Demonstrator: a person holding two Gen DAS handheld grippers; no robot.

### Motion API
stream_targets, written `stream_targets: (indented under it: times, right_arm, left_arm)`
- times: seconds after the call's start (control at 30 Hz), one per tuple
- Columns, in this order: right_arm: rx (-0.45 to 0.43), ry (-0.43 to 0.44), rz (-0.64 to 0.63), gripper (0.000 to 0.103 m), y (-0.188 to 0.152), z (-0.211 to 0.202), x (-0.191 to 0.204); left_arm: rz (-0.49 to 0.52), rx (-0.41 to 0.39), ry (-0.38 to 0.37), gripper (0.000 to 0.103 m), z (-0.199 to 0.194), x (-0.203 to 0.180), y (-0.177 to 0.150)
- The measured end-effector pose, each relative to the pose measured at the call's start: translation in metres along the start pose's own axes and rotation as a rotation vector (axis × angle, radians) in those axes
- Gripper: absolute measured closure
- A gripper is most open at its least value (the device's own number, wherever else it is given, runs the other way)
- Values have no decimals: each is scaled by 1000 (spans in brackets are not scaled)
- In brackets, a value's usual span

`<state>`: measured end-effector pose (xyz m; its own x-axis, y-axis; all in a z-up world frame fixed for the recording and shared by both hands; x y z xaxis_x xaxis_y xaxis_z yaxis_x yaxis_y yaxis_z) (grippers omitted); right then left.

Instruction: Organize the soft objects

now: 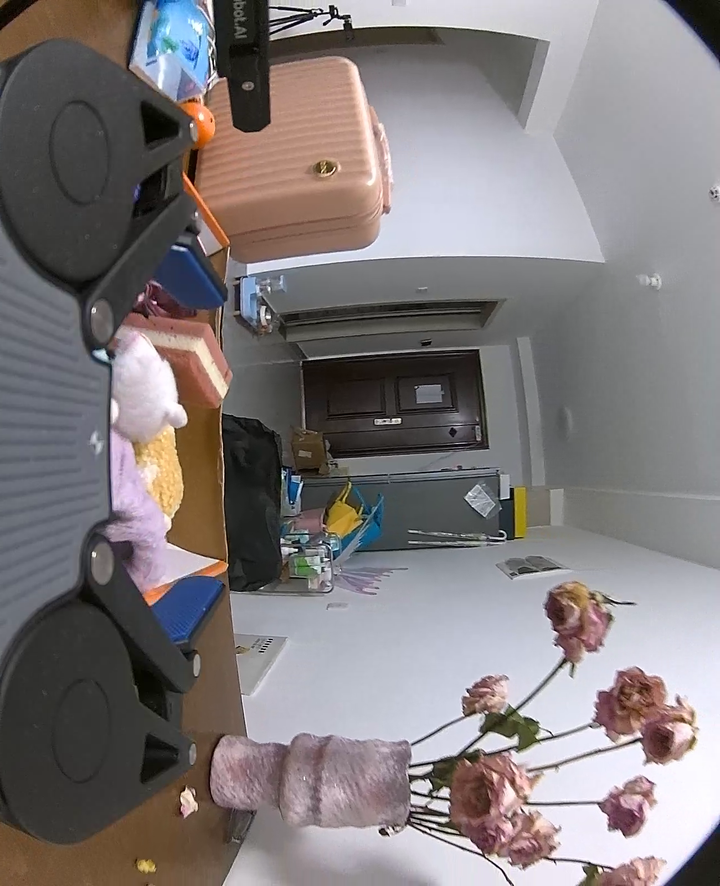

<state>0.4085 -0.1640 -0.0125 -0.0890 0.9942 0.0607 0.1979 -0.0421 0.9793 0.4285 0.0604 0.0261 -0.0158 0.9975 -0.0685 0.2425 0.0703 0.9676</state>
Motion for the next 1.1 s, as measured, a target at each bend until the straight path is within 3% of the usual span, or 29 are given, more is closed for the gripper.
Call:
stream_targets:
  times: [0.53, 0.9, 1.1]
  right_arm:
    - [-54, 20, 1, 0, -14, -124, -13]
    - [-31, 50, -27, 0, -42, -210, -24]
    - [-11, 75, -60, 0, -56, -250, -18]
  left_arm:
    - [25, -49, -2, 0, -115, -7, -23]
    - [29, -34, -5, 0, -215, -4, -71]
    - [19, 4, 12, 0, -252, 2, -94]
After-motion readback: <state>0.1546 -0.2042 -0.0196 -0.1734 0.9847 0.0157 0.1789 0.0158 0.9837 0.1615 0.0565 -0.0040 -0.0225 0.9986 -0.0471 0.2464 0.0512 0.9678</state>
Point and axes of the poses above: each gripper's, at about its wrist camera, not at the fingertips, and z roughly the way its jaws point, x to its left, y to its top, the point moved 1 cm from there along z, roughly the way its jaws point, and after that the axes turned 5 degrees about -y, right-handed, at the moved point
